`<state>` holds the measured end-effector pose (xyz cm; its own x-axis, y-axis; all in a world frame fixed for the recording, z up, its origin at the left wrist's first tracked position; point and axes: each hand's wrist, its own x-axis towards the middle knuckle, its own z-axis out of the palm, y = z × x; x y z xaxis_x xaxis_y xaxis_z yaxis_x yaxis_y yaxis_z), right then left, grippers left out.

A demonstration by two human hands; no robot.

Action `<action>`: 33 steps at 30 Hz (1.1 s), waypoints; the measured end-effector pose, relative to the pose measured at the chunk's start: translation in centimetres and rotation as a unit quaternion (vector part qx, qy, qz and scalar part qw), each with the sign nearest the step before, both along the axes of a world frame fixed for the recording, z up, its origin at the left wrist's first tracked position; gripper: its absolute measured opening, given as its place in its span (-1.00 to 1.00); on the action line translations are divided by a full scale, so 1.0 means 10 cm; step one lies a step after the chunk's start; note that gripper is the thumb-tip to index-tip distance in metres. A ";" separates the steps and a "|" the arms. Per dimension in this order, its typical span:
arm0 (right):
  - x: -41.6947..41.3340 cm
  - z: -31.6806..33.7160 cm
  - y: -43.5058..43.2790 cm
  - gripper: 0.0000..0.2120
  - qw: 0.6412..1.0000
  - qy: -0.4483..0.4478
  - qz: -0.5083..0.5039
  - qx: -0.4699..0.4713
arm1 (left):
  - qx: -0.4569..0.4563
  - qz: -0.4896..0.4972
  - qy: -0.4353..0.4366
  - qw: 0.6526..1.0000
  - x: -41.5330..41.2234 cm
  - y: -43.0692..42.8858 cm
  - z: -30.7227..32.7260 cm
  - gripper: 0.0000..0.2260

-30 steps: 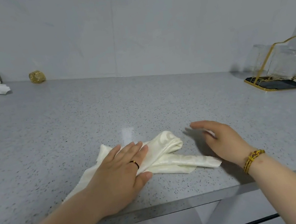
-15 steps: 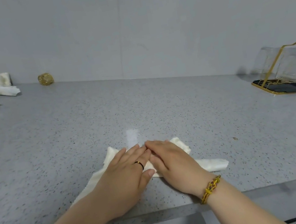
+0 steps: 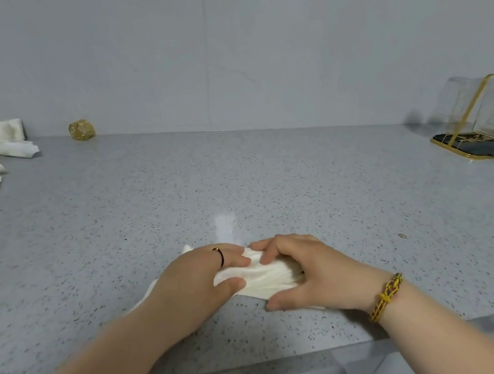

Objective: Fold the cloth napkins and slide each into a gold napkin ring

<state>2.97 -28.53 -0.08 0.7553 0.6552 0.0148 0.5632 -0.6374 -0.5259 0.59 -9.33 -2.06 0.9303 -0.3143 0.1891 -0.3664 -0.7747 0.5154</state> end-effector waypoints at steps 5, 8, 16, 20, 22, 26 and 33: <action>0.07 -0.05 0.04 -0.71 0.985 -0.169 0.035 -0.016 | -0.015 0.002 0.006 1.000 -0.02 0.02 0.04 -0.77; 0.08 -0.08 0.06 -0.80 0.985 -0.167 0.028 0.006 | -0.002 0.000 0.000 1.000 -0.02 0.01 0.08 -0.74; 0.11 -0.10 0.08 -0.81 0.989 -0.144 0.003 0.045 | 0.097 -0.010 0.032 0.995 0.13 -0.15 0.25 -0.71; 0.10 -0.11 0.05 -0.90 0.993 -0.055 -0.027 0.101 | 0.096 -0.003 0.036 0.995 0.19 -0.13 0.26 -0.74; 0.06 -0.08 0.03 -0.76 0.993 0.008 -0.029 0.115 | 0.104 0.009 0.009 0.995 0.19 -0.12 0.24 -0.73; 0.02 -0.05 0.07 -0.90 0.996 -0.049 -0.051 0.055 | 0.127 0.029 -0.069 0.989 0.14 -0.15 0.17 -0.84; 0.06 -0.06 0.14 -0.93 0.987 -0.149 -0.044 0.035 | 0.208 0.041 -0.126 0.969 0.10 -0.22 0.04 -0.60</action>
<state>3.59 -27.18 -0.70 0.7646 0.5772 0.2869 0.6435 -0.6585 -0.3901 1.57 -11.52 -1.66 0.8962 -0.3396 0.2857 -0.3690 -0.9278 0.0548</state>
